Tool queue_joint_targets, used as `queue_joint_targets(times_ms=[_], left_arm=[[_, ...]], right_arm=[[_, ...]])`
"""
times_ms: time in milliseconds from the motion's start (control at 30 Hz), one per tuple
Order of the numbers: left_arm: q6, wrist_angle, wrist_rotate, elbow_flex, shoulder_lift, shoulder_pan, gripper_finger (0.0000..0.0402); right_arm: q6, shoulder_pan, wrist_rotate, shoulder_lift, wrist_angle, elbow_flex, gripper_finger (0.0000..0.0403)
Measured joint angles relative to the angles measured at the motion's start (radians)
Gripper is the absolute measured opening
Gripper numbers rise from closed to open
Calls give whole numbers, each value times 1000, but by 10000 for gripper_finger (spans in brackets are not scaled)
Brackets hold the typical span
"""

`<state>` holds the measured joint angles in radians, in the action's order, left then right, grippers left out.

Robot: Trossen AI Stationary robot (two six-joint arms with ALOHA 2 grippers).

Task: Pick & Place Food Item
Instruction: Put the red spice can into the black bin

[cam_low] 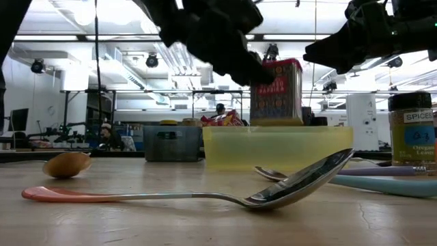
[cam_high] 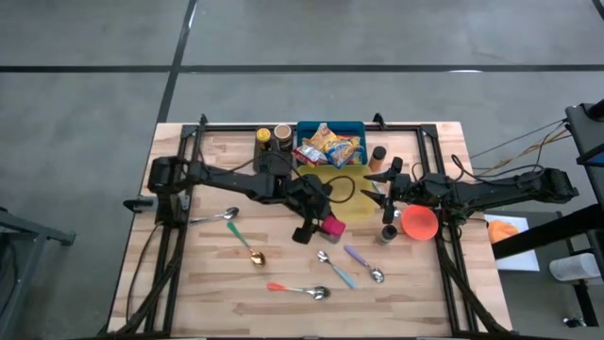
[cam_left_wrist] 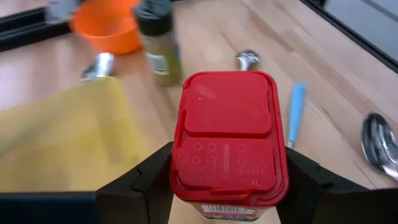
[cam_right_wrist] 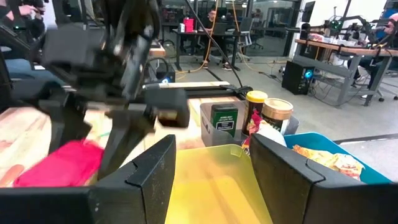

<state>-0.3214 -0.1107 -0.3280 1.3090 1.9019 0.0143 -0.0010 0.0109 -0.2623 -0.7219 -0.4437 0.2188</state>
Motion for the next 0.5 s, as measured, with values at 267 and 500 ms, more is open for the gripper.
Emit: queue_joint_targets(times_ms=[267, 500], left_arm=[[121, -113, 183, 0, -119, 0, 221], [316, -218, 456, -1, -209, 0, 205]], right_arm=[[0, 0, 0, 0, 1, 0, 203], [0, 0, 0, 0, 10, 0, 203]])
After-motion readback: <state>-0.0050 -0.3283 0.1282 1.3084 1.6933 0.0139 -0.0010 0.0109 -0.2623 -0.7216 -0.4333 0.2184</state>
